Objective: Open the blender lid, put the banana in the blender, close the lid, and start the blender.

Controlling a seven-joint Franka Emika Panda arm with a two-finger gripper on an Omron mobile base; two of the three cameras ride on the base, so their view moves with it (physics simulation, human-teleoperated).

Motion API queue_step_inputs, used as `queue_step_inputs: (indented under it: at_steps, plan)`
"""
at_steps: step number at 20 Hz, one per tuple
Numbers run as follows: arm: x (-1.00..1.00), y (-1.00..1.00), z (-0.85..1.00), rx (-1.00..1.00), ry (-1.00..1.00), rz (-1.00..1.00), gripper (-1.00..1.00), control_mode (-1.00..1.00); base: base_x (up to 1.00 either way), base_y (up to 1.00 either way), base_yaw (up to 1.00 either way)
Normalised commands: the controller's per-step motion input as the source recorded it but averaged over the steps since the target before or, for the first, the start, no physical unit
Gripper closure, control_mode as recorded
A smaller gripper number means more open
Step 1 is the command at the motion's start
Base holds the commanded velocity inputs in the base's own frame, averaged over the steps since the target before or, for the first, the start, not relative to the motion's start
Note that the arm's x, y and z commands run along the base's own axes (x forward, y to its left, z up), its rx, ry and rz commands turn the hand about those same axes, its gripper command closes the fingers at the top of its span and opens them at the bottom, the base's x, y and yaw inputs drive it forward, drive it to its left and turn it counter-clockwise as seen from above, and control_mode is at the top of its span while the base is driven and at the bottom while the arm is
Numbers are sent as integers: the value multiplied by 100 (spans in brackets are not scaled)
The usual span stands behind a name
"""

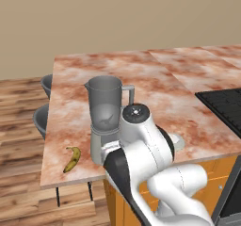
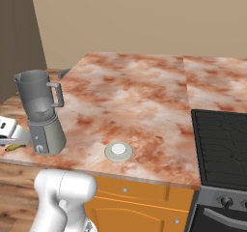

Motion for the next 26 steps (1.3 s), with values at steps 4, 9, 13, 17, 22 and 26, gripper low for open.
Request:
queue_step_inputs:
  at_steps: [4, 9, 13, 17, 22, 26]
  plan:
    - [3, 99, -22, 0, -2, 0, -100, -100, 0, 0, 0]
    - [35, 83, -17, 0, -2, -3, -100, -100, 0, 0, 0]
    - [35, 65, -30, 2, 0, -1, -100, -100, 0, 0, 0]
    - [30, 29, -31, 4, 0, -2, -100, -100, 0, 0, 0]
    - [41, 16, -29, 7, 0, 0, -100, -100, 0, 0, 0]
    - [38, 26, -31, 4, 0, -1, -100, -100, 0, 0, 0]
